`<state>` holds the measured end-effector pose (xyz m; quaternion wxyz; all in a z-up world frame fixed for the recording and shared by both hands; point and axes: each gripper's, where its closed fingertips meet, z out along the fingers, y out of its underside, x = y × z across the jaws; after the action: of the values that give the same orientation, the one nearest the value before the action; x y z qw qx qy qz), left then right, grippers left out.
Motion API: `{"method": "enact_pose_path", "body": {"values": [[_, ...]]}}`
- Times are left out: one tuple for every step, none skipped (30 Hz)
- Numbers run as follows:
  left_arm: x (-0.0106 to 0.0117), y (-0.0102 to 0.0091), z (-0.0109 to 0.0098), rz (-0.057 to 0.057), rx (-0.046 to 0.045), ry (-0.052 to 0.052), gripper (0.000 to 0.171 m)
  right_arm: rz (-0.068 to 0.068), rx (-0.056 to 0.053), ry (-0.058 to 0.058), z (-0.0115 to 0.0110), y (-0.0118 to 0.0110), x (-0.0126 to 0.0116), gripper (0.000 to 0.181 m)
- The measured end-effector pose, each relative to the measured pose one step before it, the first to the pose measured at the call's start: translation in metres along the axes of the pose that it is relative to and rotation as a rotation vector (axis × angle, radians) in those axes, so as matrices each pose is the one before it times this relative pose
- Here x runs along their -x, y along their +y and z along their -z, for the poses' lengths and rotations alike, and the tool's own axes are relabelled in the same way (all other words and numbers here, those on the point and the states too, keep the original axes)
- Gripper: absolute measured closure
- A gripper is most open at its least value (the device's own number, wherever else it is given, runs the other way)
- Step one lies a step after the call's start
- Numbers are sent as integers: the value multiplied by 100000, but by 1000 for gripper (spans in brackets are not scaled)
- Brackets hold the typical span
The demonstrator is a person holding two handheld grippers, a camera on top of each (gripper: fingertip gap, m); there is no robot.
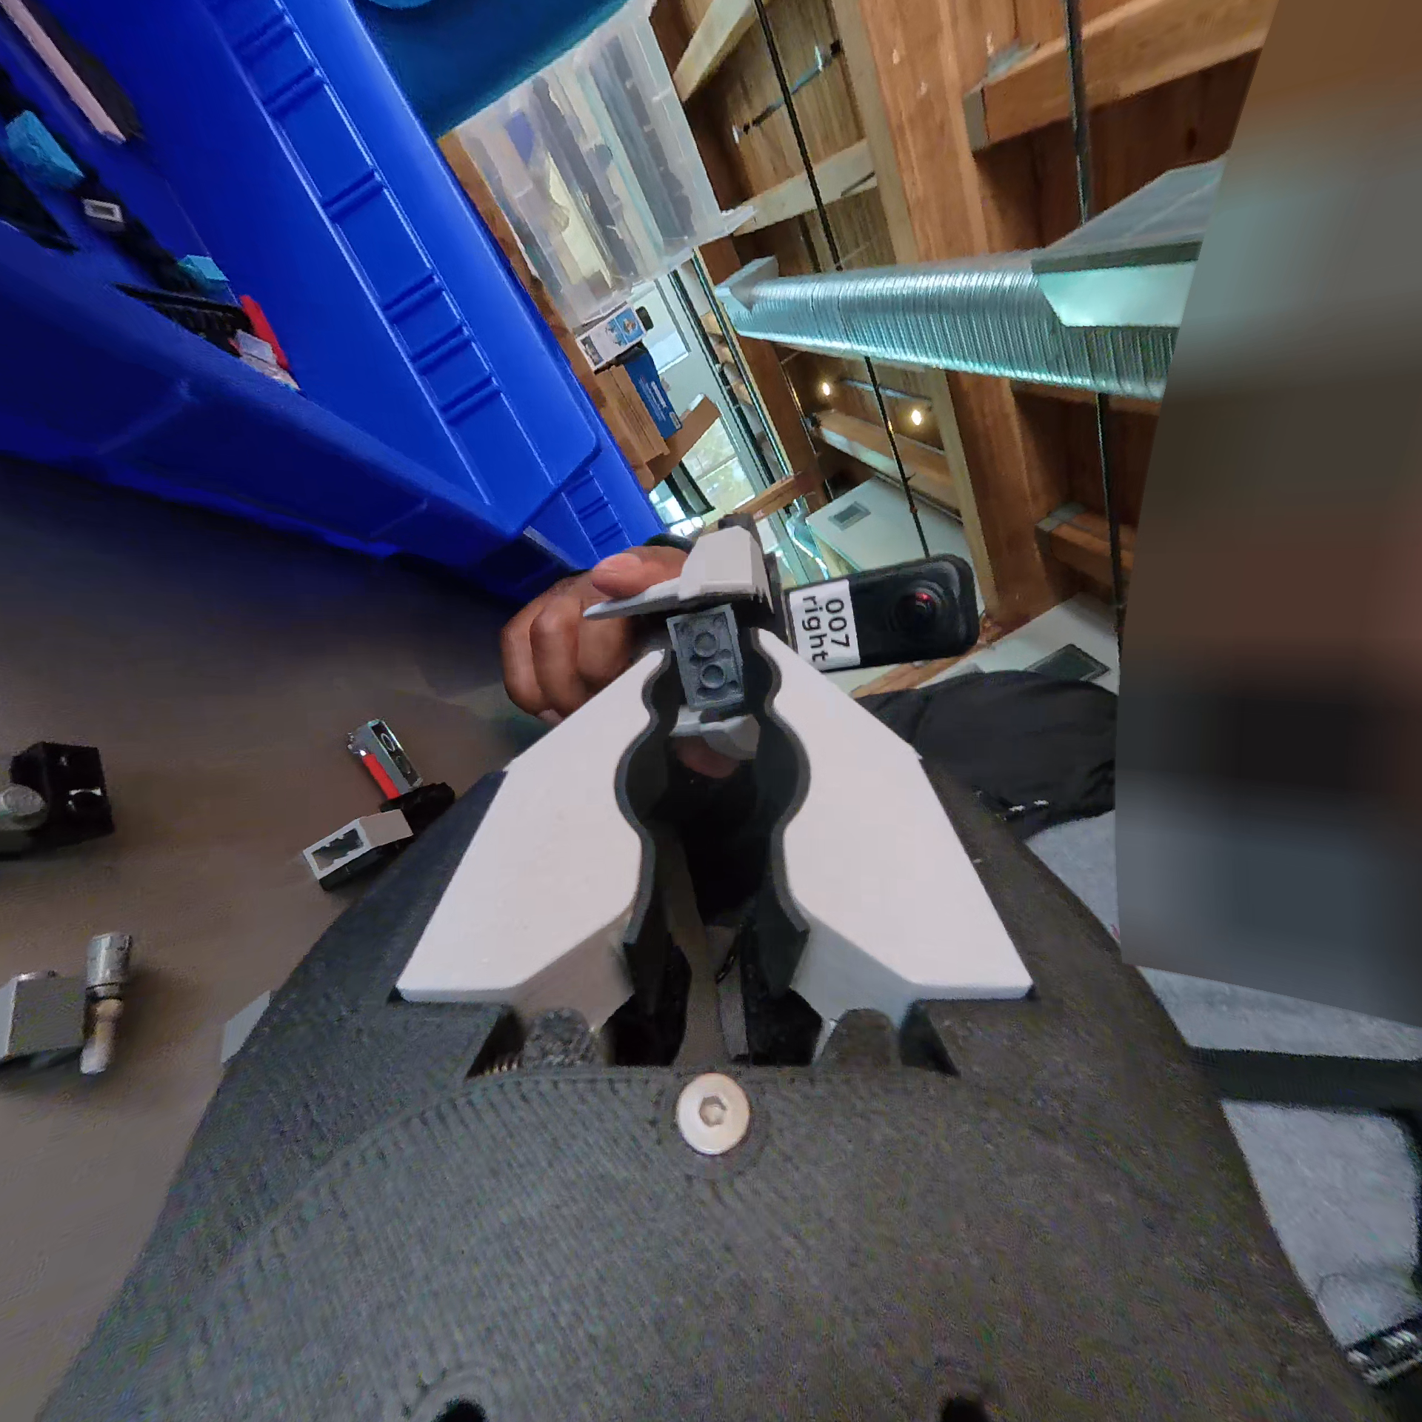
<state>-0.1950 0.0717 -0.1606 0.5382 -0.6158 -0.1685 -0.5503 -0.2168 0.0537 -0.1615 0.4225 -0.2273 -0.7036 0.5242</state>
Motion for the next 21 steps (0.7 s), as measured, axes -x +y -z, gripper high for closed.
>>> {"method": "enact_pose_path", "body": {"values": [[-81,86,-2,-773,1030,151,154,-550,-284,-1341,65,-57,94,155],[-90,66,-6,-712,801,281,154,-528,-364,-1073,60,-82,90,155],[-111,85,-15,-118,905,812,154,-404,-541,-1019,53,-116,102,155],[-123,74,-1,263,890,1055,154,78,-483,-708,48,-96,77,155],[-115,86,2,365,1021,1153,154,455,-373,-527,28,-78,99,155],[-100,114,35,72,1292,1135,153,470,-227,-631,28,-38,114,155],[-87,122,49,-1036,1251,755,153,215,-213,-730,20,-49,120,155],[-107,107,30,-1501,1217,531,153,-240,-324,-959,27,-60,116,155],[-128,113,37,-1213,1289,719,154,-654,-308,-1217,34,-42,111,155],[-91,78,62,-269,1160,604,153,-848,-400,-1271,67,-51,69,155],[-81,-4,113,455,516,756,153,-808,-576,-865,114,-54,-40,155],[-64,-159,183,789,-504,801,150,-619,-381,-577,161,-14,-128,155],[63,-253,220,1657,-987,127,143,-244,-47,-316,164,31,-195,155],[119,-176,187,1768,-457,-183,137,177,-181,-559,173,5,-134,155],[87,-123,129,1226,-455,-2,134,523,-187,-840,153,-24,-37,155],[122,-75,65,1148,-429,-376,131,871,76,-608,112,0,-10,155],[84,23,-16,1226,-31,-216,131,1407,388,-488,61,30,48,155],[71,71,-65,962,162,-133,131,1914,690,-538,0,66,128,155],[59,106,-91,738,334,-163,131,2050,827,-435,-27,87,160,155],[-5,178,-124,669,782,234,132,1775,855,-697,-70,99,223,155],[-34,198,-128,636,948,417,132,1392,607,-945,-76,66,271,155]]}}
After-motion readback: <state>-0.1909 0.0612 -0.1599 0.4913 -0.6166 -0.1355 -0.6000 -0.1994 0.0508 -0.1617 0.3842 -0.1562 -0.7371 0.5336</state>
